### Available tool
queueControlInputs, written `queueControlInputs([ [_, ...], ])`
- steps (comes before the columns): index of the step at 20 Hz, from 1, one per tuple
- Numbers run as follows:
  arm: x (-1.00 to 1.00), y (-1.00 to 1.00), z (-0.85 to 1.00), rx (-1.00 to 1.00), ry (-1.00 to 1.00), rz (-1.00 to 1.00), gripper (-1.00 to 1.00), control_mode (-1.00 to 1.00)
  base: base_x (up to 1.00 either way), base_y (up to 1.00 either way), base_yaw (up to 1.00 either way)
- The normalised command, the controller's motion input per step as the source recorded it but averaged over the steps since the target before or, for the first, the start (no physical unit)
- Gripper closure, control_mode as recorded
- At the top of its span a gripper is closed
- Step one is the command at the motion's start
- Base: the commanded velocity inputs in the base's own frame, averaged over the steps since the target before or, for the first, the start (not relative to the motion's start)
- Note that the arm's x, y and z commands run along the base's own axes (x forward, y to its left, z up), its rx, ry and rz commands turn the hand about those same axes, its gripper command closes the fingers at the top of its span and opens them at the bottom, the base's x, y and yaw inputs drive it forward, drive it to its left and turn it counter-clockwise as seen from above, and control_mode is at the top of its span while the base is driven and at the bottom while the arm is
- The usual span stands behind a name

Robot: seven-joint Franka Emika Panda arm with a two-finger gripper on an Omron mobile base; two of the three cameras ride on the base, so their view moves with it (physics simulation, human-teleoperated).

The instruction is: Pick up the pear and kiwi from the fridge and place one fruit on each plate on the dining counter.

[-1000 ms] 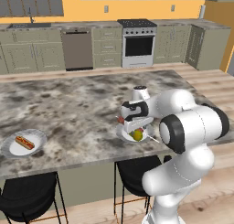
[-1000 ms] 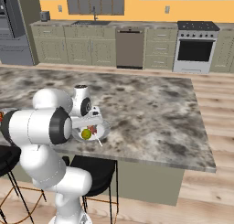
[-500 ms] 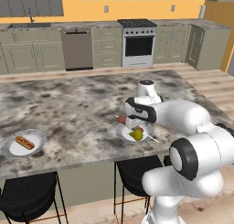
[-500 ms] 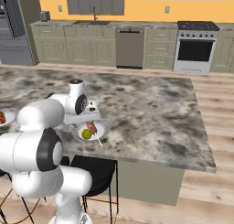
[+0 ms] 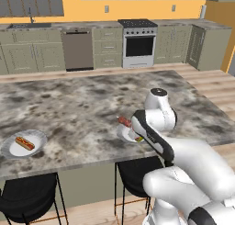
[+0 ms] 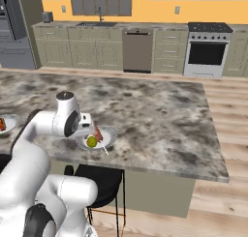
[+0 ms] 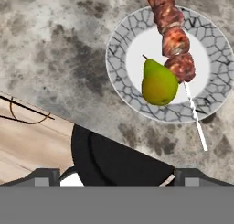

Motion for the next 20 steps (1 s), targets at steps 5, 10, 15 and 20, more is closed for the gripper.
queueControlInputs([
  [5,-1.0,-0.02,0.49,0.12,-0.24,0.0,-1.0,-1.0,0.0,0.0,0.0],
  [10,-0.68,-0.02,0.42,0.01,-0.22,-0.04,-1.0,-1.0,0.0,0.0,0.0],
  [15,-0.5,-0.09,0.35,0.0,-0.14,-0.07,-1.0,-1.0,0.0,0.0,0.0],
  [20,-0.35,-0.04,0.0,0.0,-0.11,-0.02,-1.0,1.0,-0.28,0.05,0.0],
])
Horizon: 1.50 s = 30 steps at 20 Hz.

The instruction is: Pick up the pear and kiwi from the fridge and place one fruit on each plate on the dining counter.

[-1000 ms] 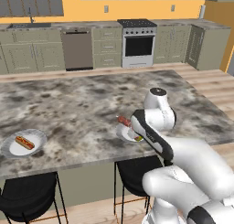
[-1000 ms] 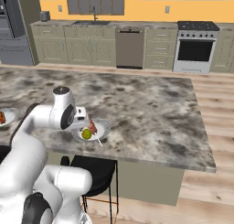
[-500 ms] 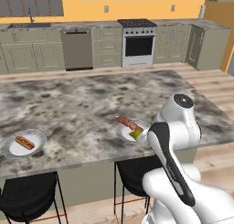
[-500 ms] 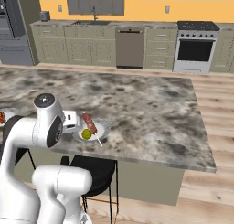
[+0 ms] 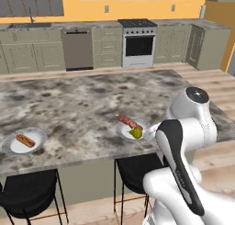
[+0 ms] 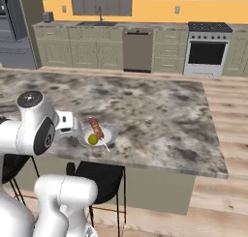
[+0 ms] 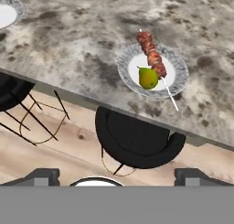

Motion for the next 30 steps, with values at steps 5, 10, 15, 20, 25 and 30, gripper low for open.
queueControlInputs([
  [5,0.0,0.0,0.0,0.0,0.0,0.0,-1.0,1.0,-0.63,0.7,0.0],
  [10,0.0,0.0,0.0,0.0,0.0,0.0,-1.0,1.0,-0.38,1.0,0.0],
  [15,0.0,0.0,0.0,0.0,0.0,0.0,-1.0,1.0,-0.1,1.0,0.0],
  [20,0.0,0.0,0.0,0.0,0.0,0.0,-1.0,1.0,-0.01,1.0,0.0],
  [25,0.0,0.0,0.0,0.0,0.0,0.0,-1.0,1.0,0.0,1.0,0.0],
  [30,0.0,0.0,0.0,0.0,0.0,0.0,-1.0,1.0,0.0,1.0,0.0],
])
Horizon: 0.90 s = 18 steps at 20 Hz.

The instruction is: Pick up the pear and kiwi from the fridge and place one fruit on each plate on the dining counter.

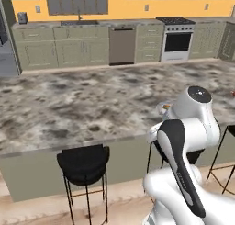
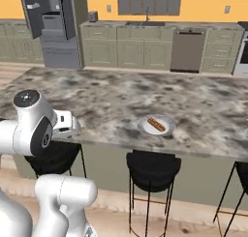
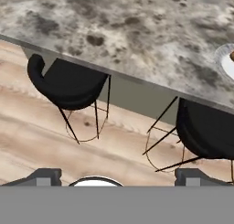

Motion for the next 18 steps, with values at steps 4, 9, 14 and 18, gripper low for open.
queueControlInputs([
  [4,0.0,0.0,0.0,0.0,0.0,0.0,-1.0,1.0,0.0,1.0,0.0],
  [9,0.0,0.0,0.0,0.0,0.0,0.0,-1.0,1.0,0.02,1.0,0.0],
  [14,0.0,0.0,0.0,0.0,0.0,0.0,-1.0,1.0,0.07,1.0,0.0],
  [18,0.0,0.0,0.0,0.0,0.0,0.0,-1.0,1.0,0.1,1.0,0.0],
])
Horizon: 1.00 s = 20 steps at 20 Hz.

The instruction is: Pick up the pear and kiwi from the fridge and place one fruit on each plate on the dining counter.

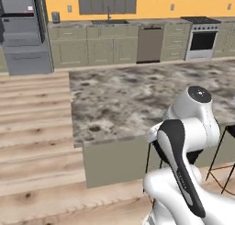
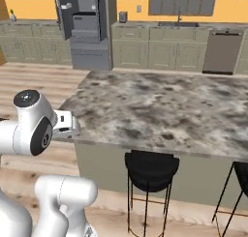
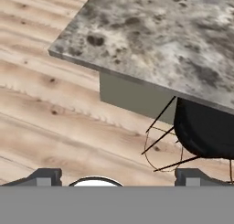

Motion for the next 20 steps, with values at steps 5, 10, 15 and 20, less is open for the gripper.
queueControlInputs([
  [5,0.0,0.0,0.0,0.0,0.0,0.0,-1.0,1.0,0.21,1.0,0.0],
  [10,0.0,0.0,0.0,0.0,0.0,0.0,-1.0,1.0,0.4,1.0,-0.03],
  [15,0.0,0.0,0.0,0.0,0.0,0.0,-1.0,1.0,0.71,1.0,-0.08],
  [20,0.0,0.0,0.0,0.0,0.0,0.0,-1.0,1.0,0.86,1.0,-0.09],
])
